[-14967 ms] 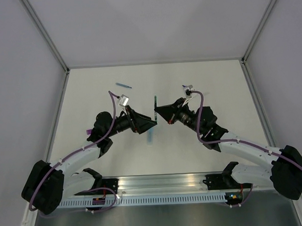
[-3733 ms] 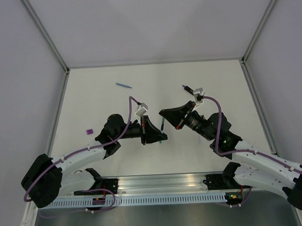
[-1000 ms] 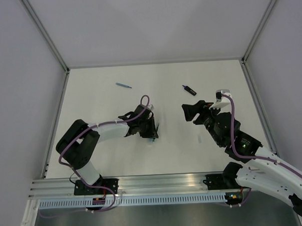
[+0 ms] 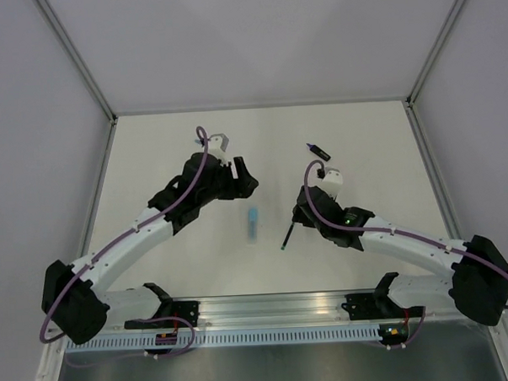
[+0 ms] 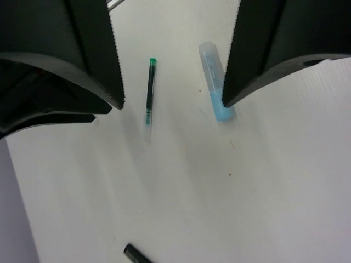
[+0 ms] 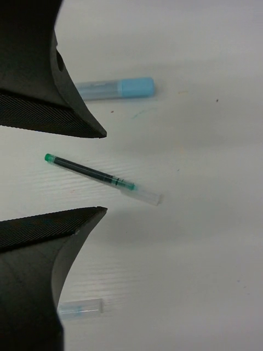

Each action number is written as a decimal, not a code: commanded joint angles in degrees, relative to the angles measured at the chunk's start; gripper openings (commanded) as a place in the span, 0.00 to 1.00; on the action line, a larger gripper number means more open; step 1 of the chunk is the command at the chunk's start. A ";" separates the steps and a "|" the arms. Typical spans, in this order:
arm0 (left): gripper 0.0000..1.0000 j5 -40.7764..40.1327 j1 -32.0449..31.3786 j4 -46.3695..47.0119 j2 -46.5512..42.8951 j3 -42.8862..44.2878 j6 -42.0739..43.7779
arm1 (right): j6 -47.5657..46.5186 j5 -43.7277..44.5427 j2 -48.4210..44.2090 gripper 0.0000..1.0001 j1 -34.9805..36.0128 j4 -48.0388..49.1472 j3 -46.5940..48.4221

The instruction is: Insert the pens into the pen caps

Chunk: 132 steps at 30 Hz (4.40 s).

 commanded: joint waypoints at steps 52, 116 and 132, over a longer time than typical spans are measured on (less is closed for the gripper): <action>1.00 -20.16 -0.37 19.99 -34.62 -30.17 4.42 | -13.31 -7.46 16.72 0.54 -3.27 -4.23 21.00; 0.95 32.13 41.73 17.35 62.77 53.06 -0.41 | -13.15 -26.97 -10.12 0.56 -3.97 24.60 -8.19; 0.95 36.27 39.01 15.68 74.82 62.30 -3.85 | -12.37 -30.12 -8.98 0.55 -3.71 25.65 -8.27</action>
